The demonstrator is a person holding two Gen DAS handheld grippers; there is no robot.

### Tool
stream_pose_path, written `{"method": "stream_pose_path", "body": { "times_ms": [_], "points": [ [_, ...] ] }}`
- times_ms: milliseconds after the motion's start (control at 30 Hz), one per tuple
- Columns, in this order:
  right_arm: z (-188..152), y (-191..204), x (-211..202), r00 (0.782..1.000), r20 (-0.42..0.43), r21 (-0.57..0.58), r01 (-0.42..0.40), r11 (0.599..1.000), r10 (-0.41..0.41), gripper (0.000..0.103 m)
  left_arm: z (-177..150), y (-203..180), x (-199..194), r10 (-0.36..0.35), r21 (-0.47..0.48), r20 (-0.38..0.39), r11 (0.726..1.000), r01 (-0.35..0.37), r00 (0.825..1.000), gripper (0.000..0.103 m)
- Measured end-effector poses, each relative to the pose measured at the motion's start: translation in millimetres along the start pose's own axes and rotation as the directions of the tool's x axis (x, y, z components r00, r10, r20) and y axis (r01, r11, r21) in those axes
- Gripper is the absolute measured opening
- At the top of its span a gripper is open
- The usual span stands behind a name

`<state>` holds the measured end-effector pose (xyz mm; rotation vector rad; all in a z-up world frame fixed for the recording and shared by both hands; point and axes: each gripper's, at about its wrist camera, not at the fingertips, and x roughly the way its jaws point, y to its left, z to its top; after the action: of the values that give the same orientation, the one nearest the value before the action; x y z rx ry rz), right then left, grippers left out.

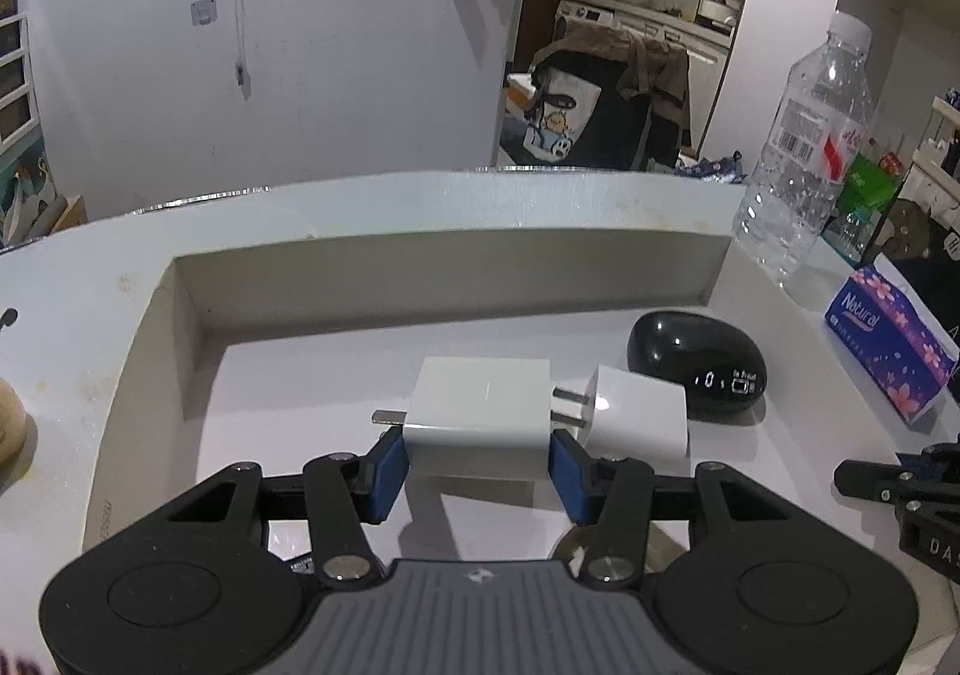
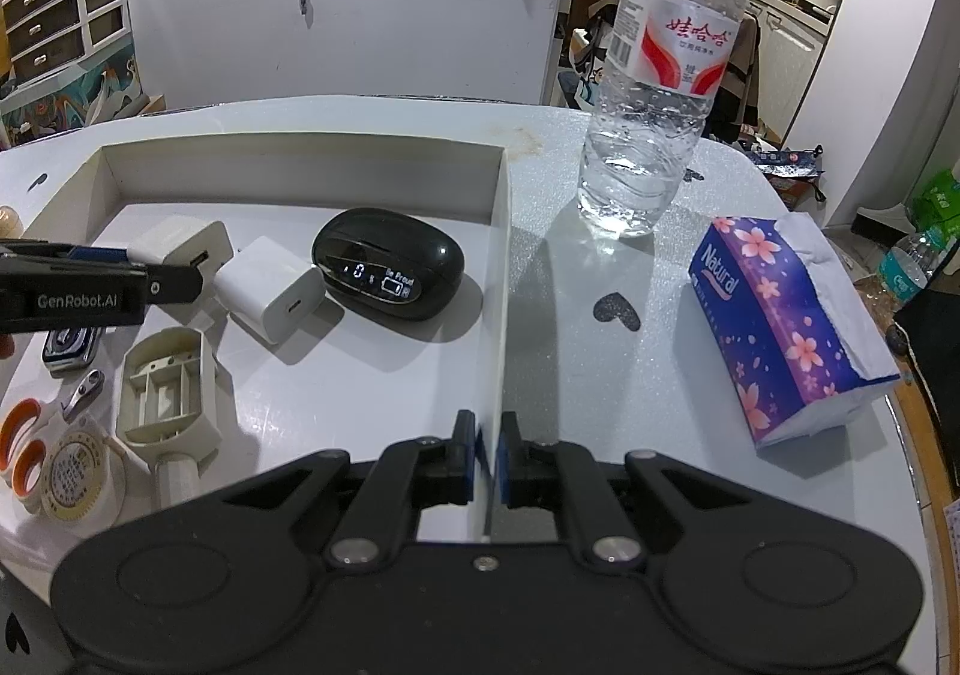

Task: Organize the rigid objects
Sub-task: 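Carry the larger white charger into the white tray and open the left gripper, then move the left gripper to the beige KINYO earbud case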

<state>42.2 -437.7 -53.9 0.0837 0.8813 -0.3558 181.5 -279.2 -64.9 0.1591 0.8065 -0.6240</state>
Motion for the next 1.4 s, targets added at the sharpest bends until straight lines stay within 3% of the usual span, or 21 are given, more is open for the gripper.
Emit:
{"method": "stream_pose_path", "body": {
  "times_ms": [100,167,300,600,767,1067,1200,1400],
  "points": [
    [0.4,0.2,0.2,1.000,0.000,0.001,0.000,1.000,0.000,0.008,0.3,6.1,-3.3,-0.038,-0.049,0.001,0.998,0.038,0.999,0.069],
    [0.4,0.0,0.2,1.000,0.000,0.001,-0.001,1.000,0.001,0.008,0.7,6.0,-6.5,-0.037,-0.050,0.006,0.998,0.037,0.999,0.071],
    [0.4,0.1,0.1,1.000,0.000,0.001,0.000,1.000,0.000,0.008,0.9,4.9,-15.7,-0.038,-0.047,0.016,0.998,0.038,0.999,0.086],
    [0.4,0.1,0.1,1.000,0.000,0.001,0.000,1.000,0.000,0.008,-4.2,2.6,-49.9,-0.024,0.011,0.100,1.000,0.023,0.995,0.100],
    [0.4,0.1,0.1,1.000,0.000,0.001,0.000,1.000,0.000,0.008,-9.1,12.4,-78.3,0.014,0.041,0.184,0.999,-0.022,0.983,0.102],
    [1.8,-2.2,-1.7,1.000,-0.007,0.002,-0.014,1.000,0.014,0.007,-6.2,69.0,-113.9,0.151,-0.024,0.321,0.988,-0.151,0.935,0.103],
    [1.7,-2.8,-1.7,1.000,-0.006,0.007,-0.015,1.000,0.015,0.007,1.2,100.8,-113.3,0.275,-0.116,0.383,0.961,-0.250,0.882,0.103],
    [1.1,-2.7,-1.5,1.000,-0.009,0.017,-0.015,1.000,0.015,0.007,9.7,147.1,-94.2,0.400,-0.269,0.359,0.910,-0.317,0.843,0.103]
  ]
}}
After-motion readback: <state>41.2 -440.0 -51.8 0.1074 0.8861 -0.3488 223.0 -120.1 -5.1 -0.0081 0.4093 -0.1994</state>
